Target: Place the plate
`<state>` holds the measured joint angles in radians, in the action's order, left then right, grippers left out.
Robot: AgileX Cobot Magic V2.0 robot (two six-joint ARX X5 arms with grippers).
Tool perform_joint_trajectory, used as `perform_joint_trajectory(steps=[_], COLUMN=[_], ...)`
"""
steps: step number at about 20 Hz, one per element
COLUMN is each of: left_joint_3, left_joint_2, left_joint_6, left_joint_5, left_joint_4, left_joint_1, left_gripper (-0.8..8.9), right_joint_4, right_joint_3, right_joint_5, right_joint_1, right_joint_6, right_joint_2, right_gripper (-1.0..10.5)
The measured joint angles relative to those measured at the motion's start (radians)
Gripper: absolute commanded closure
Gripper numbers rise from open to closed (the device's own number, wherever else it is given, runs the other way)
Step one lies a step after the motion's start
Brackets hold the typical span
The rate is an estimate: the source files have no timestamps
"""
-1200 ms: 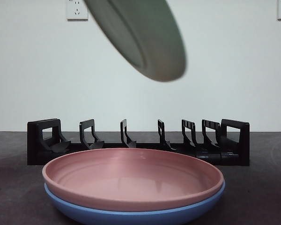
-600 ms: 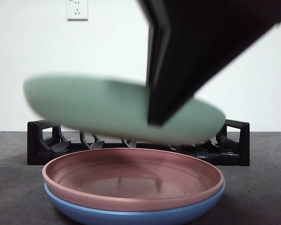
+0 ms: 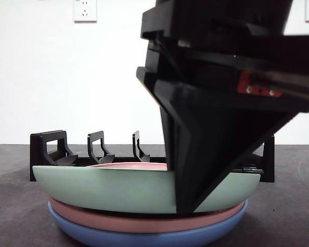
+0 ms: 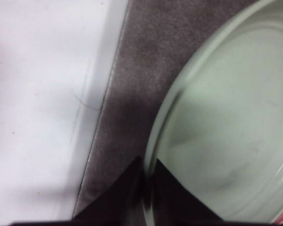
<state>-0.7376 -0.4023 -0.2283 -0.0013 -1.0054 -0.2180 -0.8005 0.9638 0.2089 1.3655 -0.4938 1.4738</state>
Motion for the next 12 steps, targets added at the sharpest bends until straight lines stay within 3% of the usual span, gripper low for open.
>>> perform_joint_trajectory(steps=[8,12], left_joint_3=[0.0,0.0], left_joint_2=[0.0,0.0], left_joint_6=[0.0,0.0], left_joint_5=[0.0,0.0], left_joint_4=[0.0,0.0], left_joint_1=[0.0,0.0], left_gripper=[5.02,5.02], right_joint_4=[0.0,0.023], right_joint_3=[0.0,0.002], right_joint_5=[-0.025,-0.021], right_joint_1=[-0.024,-0.027], right_joint_6=[0.034,0.108], right_joint_2=[0.002,-0.002], right_gripper=[7.1,7.1])
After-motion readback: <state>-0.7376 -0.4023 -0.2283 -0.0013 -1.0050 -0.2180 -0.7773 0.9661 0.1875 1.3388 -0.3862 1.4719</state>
